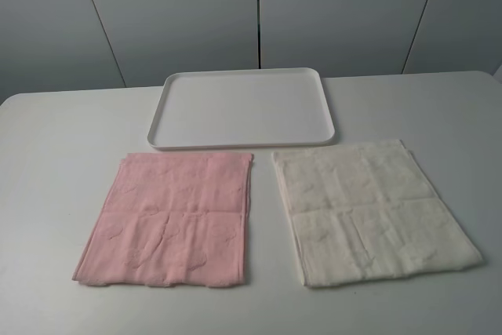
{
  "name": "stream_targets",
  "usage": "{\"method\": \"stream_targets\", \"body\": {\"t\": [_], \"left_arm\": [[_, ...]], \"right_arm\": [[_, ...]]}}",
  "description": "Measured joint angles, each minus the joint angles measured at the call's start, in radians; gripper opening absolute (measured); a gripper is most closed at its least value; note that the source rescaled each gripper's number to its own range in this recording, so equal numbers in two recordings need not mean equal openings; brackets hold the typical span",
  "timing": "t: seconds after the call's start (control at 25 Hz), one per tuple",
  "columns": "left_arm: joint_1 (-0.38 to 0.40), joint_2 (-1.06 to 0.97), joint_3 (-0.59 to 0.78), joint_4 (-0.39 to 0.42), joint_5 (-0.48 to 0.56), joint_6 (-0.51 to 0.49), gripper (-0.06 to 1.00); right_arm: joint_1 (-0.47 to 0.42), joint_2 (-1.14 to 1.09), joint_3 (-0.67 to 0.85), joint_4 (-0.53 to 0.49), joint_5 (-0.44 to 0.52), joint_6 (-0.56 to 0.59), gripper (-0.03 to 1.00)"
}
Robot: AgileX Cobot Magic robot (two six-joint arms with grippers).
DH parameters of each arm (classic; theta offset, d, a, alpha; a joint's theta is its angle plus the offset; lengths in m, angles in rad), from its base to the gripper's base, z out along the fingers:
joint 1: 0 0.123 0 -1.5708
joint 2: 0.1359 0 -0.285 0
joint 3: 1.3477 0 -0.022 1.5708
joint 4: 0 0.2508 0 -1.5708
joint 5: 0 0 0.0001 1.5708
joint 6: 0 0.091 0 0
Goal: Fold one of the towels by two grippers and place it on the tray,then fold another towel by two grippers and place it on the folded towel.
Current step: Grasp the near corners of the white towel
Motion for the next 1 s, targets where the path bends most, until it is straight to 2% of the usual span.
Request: {"method": "stream_targets", "body": {"t": [0.2, 0.28, 0.52, 0.64, 0.72, 0.84, 1.0], "left_arm": [[0.0, 0.218, -0.059, -0.023, -0.098, 0.11, 0.98], [0.0, 0.325, -0.112, -0.059, -0.142, 0.15, 0.98], [0.0, 0.65, -0.295, -0.293, -0.167, 0.368, 0.98], [-0.015, 0.797, -0.375, -0.353, -0.182, 0.463, 0.98], [-0.052, 0.884, -0.419, -0.357, -0.195, 0.496, 0.98], [-0.153, 1.013, -0.481, -0.341, -0.239, 0.515, 0.98], [-0.325, 1.172, -0.562, -0.239, -0.284, 0.519, 0.98]], "right_arm": [[0.01, 0.108, -0.032, 0.0, -0.016, -0.007, 1.0], [0.01, 0.187, -0.064, -0.003, -0.038, -0.023, 1.0], [0.01, 0.449, -0.178, -0.009, -0.1, -0.125, 1.0], [0.01, 0.58, -0.241, -0.012, -0.131, -0.184, 1.0], [0.01, 0.676, -0.288, -0.014, -0.132, -0.224, 1.0], [0.01, 0.808, -0.357, -0.027, -0.119, -0.299, 1.0], [0.01, 0.953, -0.39, -0.029, -0.088, -0.437, 1.0]]}}
